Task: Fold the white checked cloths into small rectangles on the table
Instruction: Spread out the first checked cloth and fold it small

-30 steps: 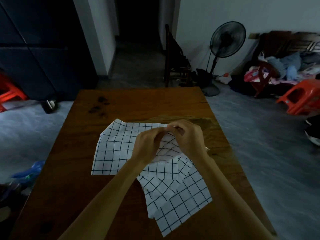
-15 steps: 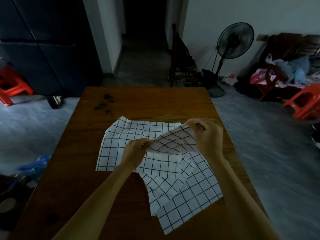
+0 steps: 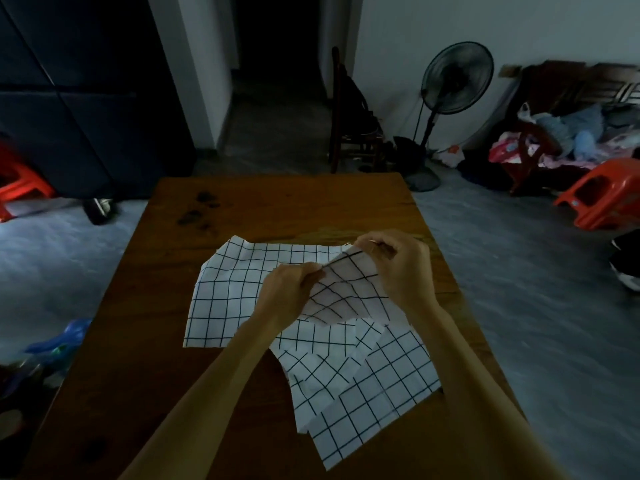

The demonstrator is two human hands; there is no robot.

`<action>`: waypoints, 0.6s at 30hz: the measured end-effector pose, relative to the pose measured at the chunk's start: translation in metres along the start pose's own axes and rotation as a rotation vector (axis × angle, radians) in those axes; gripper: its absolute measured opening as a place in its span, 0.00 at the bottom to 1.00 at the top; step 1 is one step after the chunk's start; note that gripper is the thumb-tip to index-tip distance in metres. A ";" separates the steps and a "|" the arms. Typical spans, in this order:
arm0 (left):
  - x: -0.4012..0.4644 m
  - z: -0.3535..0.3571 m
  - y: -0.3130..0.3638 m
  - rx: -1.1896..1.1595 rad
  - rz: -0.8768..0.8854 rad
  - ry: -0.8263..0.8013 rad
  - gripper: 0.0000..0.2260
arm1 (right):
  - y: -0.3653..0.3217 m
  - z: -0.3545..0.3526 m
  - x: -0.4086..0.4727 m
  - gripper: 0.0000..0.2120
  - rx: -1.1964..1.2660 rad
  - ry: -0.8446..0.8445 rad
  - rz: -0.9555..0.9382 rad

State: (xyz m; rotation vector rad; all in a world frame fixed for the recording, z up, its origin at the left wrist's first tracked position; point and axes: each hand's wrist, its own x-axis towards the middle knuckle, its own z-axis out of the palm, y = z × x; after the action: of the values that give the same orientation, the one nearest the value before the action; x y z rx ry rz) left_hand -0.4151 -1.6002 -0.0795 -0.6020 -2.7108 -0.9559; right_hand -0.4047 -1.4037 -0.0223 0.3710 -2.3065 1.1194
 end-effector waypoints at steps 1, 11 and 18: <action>-0.002 -0.002 -0.001 -0.023 -0.003 -0.002 0.11 | 0.001 -0.004 0.001 0.07 -0.004 0.019 0.002; 0.018 -0.005 0.001 -0.066 -0.050 -0.013 0.08 | -0.003 -0.011 -0.002 0.01 0.084 -0.053 0.061; 0.025 -0.011 0.008 -0.164 -0.068 0.057 0.11 | -0.007 -0.016 -0.010 0.21 0.218 -0.500 0.393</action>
State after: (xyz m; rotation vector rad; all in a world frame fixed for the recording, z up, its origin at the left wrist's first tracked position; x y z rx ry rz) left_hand -0.4337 -1.5937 -0.0587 -0.5052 -2.6356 -1.2029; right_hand -0.3874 -1.3954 -0.0152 0.3106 -2.7803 1.6303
